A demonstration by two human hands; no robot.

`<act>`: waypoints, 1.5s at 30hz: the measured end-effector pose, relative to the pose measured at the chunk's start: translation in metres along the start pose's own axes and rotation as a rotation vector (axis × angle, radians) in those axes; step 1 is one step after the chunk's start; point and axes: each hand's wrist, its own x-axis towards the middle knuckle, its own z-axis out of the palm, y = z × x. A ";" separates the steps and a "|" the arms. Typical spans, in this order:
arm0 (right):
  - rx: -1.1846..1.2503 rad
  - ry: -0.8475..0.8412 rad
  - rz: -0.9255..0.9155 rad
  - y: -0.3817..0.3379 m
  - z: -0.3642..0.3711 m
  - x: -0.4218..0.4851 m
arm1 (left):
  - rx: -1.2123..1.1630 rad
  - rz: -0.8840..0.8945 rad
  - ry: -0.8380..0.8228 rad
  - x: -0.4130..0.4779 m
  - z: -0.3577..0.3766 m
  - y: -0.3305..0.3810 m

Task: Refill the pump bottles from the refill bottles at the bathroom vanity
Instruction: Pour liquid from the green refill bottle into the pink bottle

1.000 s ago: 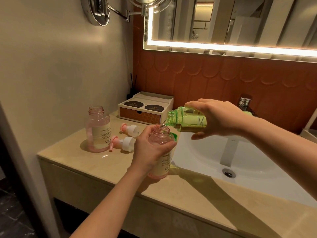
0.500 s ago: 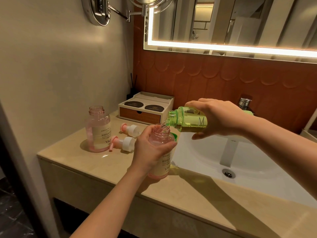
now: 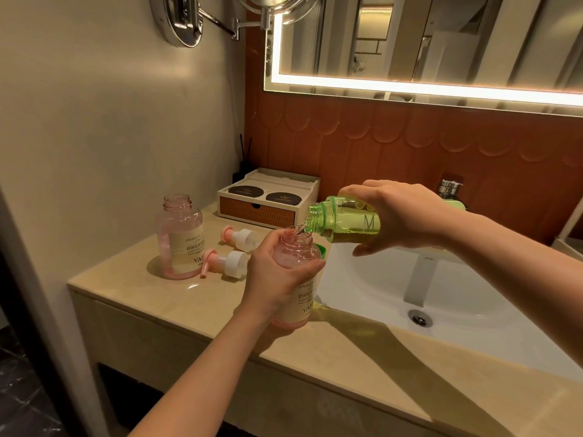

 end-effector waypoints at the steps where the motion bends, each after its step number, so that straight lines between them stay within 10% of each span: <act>1: 0.002 0.000 0.000 0.000 0.000 0.000 | 0.000 0.000 0.000 0.000 0.000 0.000; 25: 0.530 0.009 -0.005 0.005 0.023 -0.001 | 0.009 0.008 0.002 0.001 -0.001 -0.001; 45: 1.203 0.431 0.360 -0.016 0.072 -0.012 | 0.065 0.004 0.051 0.016 -0.008 -0.004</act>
